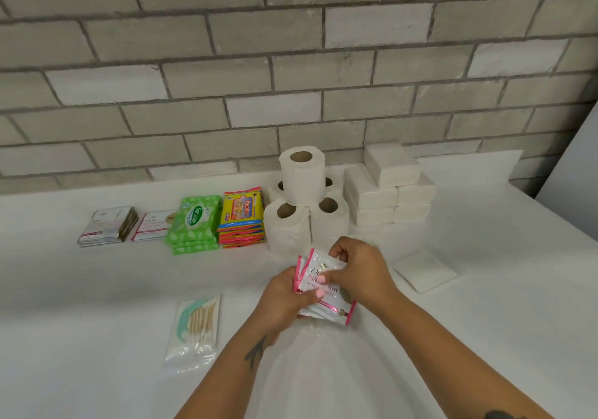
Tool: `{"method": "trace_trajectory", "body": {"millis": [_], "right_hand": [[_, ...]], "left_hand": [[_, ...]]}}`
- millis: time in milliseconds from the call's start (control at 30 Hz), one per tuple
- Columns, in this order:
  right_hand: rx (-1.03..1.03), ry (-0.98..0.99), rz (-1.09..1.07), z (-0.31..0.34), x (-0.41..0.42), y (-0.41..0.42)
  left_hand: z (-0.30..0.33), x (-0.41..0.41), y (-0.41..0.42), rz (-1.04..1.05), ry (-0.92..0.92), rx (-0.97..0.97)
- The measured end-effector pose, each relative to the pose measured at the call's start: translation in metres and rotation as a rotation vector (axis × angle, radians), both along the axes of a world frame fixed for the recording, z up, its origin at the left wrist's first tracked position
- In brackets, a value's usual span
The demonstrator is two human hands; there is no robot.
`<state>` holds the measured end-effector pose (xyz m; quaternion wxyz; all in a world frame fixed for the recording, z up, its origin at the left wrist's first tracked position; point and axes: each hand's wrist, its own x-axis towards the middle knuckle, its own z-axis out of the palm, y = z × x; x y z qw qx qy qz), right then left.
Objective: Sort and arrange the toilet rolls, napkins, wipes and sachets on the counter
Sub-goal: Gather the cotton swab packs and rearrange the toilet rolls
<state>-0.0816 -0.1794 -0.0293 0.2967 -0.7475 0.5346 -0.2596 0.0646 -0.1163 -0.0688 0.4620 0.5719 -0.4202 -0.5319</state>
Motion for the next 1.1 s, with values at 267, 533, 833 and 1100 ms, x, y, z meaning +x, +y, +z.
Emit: {"method": "trace_trajectory", "body": {"millis": [267,533,833,1100], "right_hand": [[0.385,-0.53,0.068,-0.014,0.061,0.017],[0.173,-0.363,0.036,-0.03,0.124,0.015],[0.147,-0.248,-0.028,-0.055,0.147,0.01],[0.033,-0.344,-0.04,-0.045,0.163,0.009]], "left_hand": [[0.009,0.067,0.017,0.243,0.049,-0.15],[0.005,0.126,0.013,0.292,-0.396,-0.157],[-0.013,0.144,-0.003,0.259,-0.555,-0.085],[-0.003,0.168,-0.013,0.201,-0.445,-0.113]]}}
